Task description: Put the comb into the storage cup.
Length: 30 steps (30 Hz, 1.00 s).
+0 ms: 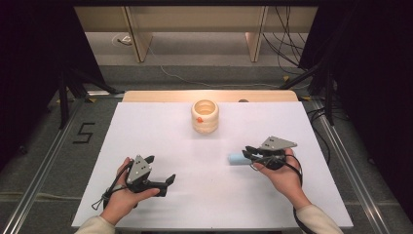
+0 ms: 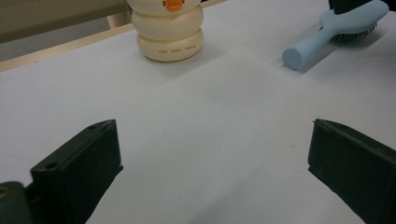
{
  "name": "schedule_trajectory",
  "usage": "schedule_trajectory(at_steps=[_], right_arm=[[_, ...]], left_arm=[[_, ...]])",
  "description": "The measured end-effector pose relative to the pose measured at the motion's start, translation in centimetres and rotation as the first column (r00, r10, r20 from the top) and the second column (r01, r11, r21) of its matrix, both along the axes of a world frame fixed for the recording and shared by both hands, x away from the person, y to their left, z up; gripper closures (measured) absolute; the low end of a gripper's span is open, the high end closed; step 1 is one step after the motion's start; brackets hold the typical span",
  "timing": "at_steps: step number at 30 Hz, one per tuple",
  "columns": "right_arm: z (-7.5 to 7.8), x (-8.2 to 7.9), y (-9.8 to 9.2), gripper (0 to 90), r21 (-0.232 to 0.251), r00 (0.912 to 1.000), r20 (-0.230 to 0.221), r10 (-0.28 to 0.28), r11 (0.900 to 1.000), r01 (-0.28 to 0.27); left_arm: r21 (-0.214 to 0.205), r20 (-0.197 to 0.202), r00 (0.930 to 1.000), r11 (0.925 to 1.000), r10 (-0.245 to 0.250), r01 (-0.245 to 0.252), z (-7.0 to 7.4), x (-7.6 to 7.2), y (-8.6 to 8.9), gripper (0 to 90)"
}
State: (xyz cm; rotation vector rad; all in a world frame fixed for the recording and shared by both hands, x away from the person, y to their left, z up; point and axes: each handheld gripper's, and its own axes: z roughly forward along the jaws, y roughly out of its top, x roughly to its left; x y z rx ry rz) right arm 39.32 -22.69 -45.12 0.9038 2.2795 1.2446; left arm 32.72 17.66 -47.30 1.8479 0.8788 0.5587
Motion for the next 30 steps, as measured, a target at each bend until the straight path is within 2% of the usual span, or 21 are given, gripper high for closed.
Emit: schedule_trajectory(at_steps=[2, 3, 4, 7, 8, 9, 10, 12, 14, 16, 19, 20, 24, 30], right_arm=[[0.0, 0.7, 0.7, 87.7, -0.012, 0.9996, -0.026, -0.003, 0.9999, 0.002], [0.0, 0.7, 0.7, 87.7, -0.012, 0.9996, -0.026, -0.003, 0.9999, 0.002], [-0.1, 1.6, 1.5, 90.0, -0.032, 0.9987, -0.051, -0.001, 0.9995, -0.001], [-0.3, 2.5, 2.4, 90.0, -0.055, 0.9961, -0.088, -0.003, 0.9985, -0.002], [-0.3, 2.5, 2.4, 90.0, -0.055, 0.9961, -0.088, -0.003, 0.9985, -0.002], [-0.6, 3.0, 3.0, 90.0, -0.065, 0.9931, -0.116, -0.015, 0.9979, 0.007], [-0.6, 3.0, 3.0, 90.0, -0.065, 0.9931, -0.116, -0.015, 0.9979, 0.007], [-1.1, 3.7, 3.7, 90.0, -0.086, 0.9877, -0.154, -0.028, 0.9962, 0.014], [-1.3, 3.9, 4.0, 90.0, -0.091, 0.9860, -0.164, -0.031, 0.9958, 0.016], [-1.6, 4.4, 4.5, 90.0, -0.108, 0.9797, -0.195, -0.045, 0.9938, 0.024], [-1.8, 4.7, 4.8, 90.0, -0.115, 0.9767, -0.206, -0.059, 0.9928, 0.036], [-2.0, 4.9, 4.8, 90.0, -0.122, 0.9717, -0.223, -0.077, 0.9913, 0.050], [-2.2, 5.3, 4.6, 90.0, -0.131, 0.9628, -0.250, -0.104, 0.9888, 0.073], [-2.3, 5.5, 4.3, 90.0, -0.144, 0.9523, -0.275, -0.131, 0.9851, 0.094]], left_arm=[[-0.001, 0.000, 1.0000, 1.0000, 0.000, 0.000, 0.0, 0.0, 0.0, 2.1], [-0.001, 0.000, 1.0000, 1.0000, 0.001, -0.001, 0.0, 0.0, 0.0, 2.1], [0.001, -0.001, 1.0000, 1.0000, 0.002, -0.002, 0.0, 0.0, 0.0, 2.4], [0.003, -0.002, 1.0000, 1.0000, 0.001, -0.001, 0.0, 0.0, 0.0, 2.7], [0.003, -0.001, 1.0000, 1.0000, 0.000, 0.000, 0.0, 0.0, 0.0, 2.7], [0.005, -0.002, 1.0000, 1.0000, -0.001, 0.001, 0.0, 0.0, 0.0, 2.7], [0.005, -0.002, 1.0000, 1.0000, -0.001, 0.001, 0.0, 0.0, 0.0, 2.8], [0.004, -0.002, 1.0000, 1.0000, -0.002, 0.002, 0.0, 0.0, 0.0, 2.8], [0.003, -0.002, 1.0000, 1.0000, -0.002, 0.002, 0.0, 0.0, 0.0, 2.8], [-0.002, -0.001, 1.0000, 1.0000, -0.002, 0.002, 0.0, 0.0, 0.0, 2.8], [0.000, 0.001, 1.0000, 1.0000, -0.003, 0.003, 0.0, 0.0, 0.0, 2.8], [0.000, 0.001, 1.0000, 1.0000, -0.002, 0.002, 0.0, 0.0, 0.0, 2.8], [0.001, 0.000, 1.0000, 1.0000, -0.008, 0.008, 0.0, 0.0, 0.0, 2.8], [0.003, -0.001, 1.0000, 1.0000, -0.007, 0.007, 0.0, 0.0, 0.0, 2.8]])
